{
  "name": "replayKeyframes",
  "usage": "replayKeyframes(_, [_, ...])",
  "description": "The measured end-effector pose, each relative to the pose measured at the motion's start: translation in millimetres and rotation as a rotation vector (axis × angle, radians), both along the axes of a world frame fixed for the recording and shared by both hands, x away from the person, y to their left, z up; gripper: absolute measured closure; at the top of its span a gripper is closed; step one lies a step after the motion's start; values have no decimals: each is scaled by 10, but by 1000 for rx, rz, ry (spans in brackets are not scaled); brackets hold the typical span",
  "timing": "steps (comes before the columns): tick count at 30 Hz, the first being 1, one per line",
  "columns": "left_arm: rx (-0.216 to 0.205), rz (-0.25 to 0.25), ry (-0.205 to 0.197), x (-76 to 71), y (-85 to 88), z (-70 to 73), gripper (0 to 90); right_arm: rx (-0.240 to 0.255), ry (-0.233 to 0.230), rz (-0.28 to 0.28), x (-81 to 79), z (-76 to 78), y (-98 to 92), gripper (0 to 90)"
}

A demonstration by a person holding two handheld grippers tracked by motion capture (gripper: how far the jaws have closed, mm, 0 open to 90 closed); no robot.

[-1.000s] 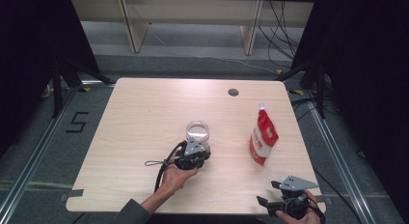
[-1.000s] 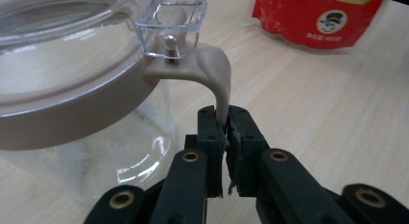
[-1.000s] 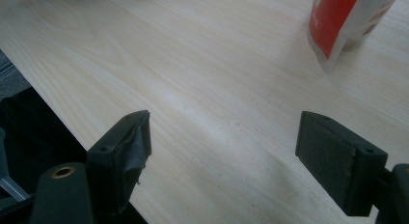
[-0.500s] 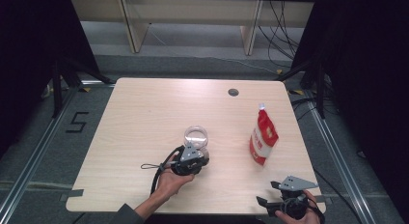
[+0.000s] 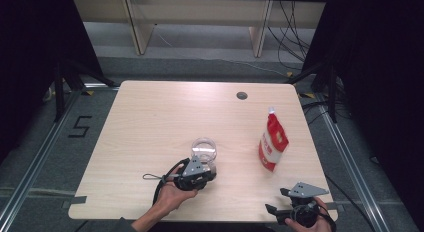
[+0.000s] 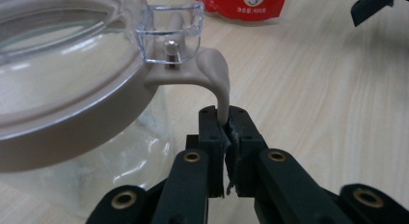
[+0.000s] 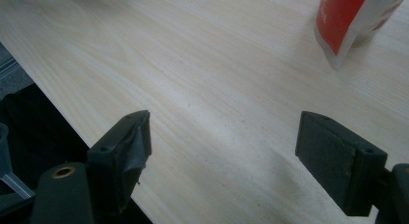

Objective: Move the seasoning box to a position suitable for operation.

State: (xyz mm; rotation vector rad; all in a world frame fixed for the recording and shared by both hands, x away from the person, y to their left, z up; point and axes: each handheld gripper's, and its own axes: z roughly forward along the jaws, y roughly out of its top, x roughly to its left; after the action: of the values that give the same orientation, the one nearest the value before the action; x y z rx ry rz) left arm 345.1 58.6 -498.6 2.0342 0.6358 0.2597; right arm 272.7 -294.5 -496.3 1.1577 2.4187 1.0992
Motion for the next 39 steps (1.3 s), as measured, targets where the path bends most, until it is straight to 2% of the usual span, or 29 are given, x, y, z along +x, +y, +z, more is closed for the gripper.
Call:
replayKeyframes(3, [22, -11, 6, -58, 103, 14, 835, 0, 1, 0, 0, -1, -1, 212])
replayKeyframes(6, [12, -18, 20, -111, 209, 17, 819, 1, 5, -1, -3, 3, 4, 218])
replayKeyframes(7, [25, -17, 17, -123, 248, 23, 813, 14, 25, -14, -19, 4, 18, 219])
replayKeyframes(9, [12, -18, 23, -149, 302, 18, 804, 9, 18, -6, -10, -2, 19, 219])
replayKeyframes(10, [12, -18, 23, -149, 302, 18, 801, -3, 5, 6, 1, -1, 9, 219])
replayKeyframes(12, [21, -20, 17, -174, 373, 21, 794, 17, 36, -11, -18, -3, 27, 221])
replayKeyframes(13, [46, -23, 3, -174, 401, 26, 791, 20, 32, -11, -18, -6, 28, 221])
replayKeyframes(14, [46, -23, 3, -174, 401, 26, 788, 20, 32, -11, -18, -6, 28, 221])
replayKeyframes(15, [19, -5, 14, -199, 403, 21, 786, 2, 1, 5, 1, -8, 13, 221])
replayKeyframes(16, [19, -5, 13, -201, 415, 19, 786, 2, 1, 5, 1, -8, 13, 221])
replayKeyframes(17, [31, -1, 16, -210, 448, 27, 782, -2, 6, 8, 0, -5, 12, 221])
replayKeyframes(21, [22, -3, 20, -223, 492, 25, 777, 6, 18, 15, 1, -12, 18, 221])
replayKeyframes(22, [37, -5, 17, -219, 517, 31, 775, 11, 17, 16, 2, -18, 21, 221])
replayKeyframes(25, [36, -1, 23, -233, 560, 32, 770, 0, 10, 9, -5, -16, 14, 221])
replayKeyframes(28, [29, 13, 24, -245, 612, 29, 759, 14, 22, 18, 1, -21, 13, 221])
replayKeyframes(29, [40, 23, 20, -248, 654, 34, 756, 5, 11, 10, -4, -21, 15, 221])
replayKeyframes(31, [34, 23, 27, -250, 687, 33, 752, 13, 29, 19, -4, -15, 17, 221])
replayKeyframes(32, [49, 31, 29, -255, 709, 44, 750, 12, 29, 25, 1, -12, 13, 221])
replayKeyframes(33, [40, 18, 13, -242, 730, 34, 748, 12, 30, 24, 1, -12, 14, 221])
replayKeyframes(34, [57, 29, 17, -241, 763, 41, 746, 11, 30, 25, 1, -13, 14, 221])
replayKeyframes(35, [40, 38, 18, -238, 784, 33, 744, 10, 31, 26, 1, -14, 13, 221])
replayKeyframes(37, [47, 46, 30, -235, 843, 41, 739, 8, 31, 26, 2, -14, 12, 221])
replayKeyframes(39, [61, 61, 18, -232, 890, 44, 736, 11, 33, 34, 8, -12, 9, 221])
